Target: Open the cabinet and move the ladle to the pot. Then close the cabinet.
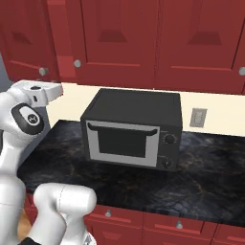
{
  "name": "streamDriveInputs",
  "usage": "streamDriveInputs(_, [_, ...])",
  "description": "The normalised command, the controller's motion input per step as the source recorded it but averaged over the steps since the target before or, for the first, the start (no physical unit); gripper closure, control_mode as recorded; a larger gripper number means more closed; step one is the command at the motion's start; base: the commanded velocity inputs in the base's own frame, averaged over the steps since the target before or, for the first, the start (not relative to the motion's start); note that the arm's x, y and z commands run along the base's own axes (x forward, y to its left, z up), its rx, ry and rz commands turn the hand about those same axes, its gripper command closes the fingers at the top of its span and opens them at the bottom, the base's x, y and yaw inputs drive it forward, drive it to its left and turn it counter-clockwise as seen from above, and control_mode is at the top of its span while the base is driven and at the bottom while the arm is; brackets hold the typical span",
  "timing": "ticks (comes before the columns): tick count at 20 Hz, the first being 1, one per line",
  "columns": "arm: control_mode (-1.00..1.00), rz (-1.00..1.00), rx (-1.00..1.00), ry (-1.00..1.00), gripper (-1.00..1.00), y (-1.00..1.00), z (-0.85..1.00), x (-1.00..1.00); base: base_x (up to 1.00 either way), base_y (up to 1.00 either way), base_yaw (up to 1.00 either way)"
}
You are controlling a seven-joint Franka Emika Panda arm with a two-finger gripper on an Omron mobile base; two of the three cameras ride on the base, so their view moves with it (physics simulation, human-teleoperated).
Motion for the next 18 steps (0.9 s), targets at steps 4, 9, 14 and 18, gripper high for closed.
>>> streamDriveInputs(4, [-1.00, 0.09, 0.10, 0.02, -1.00, -0.04, 0.00, 1.00, 0.00, 0.00, 0.00])
streamDriveInputs(9, [-1.00, 0.03, 0.07, 0.03, -1.00, 0.00, 0.00, 1.00, 0.00, 0.00, 0.00])
streamDriveInputs(14, [-1.00, 0.05, 0.09, 0.04, -1.00, -0.16, 0.00, 1.00, 0.00, 0.00, 0.00])
streamDriveInputs(18, [-1.00, 0.08, 0.09, 0.04, -1.00, -0.26, 0.00, 0.98, 0.00, 0.00, 0.00])
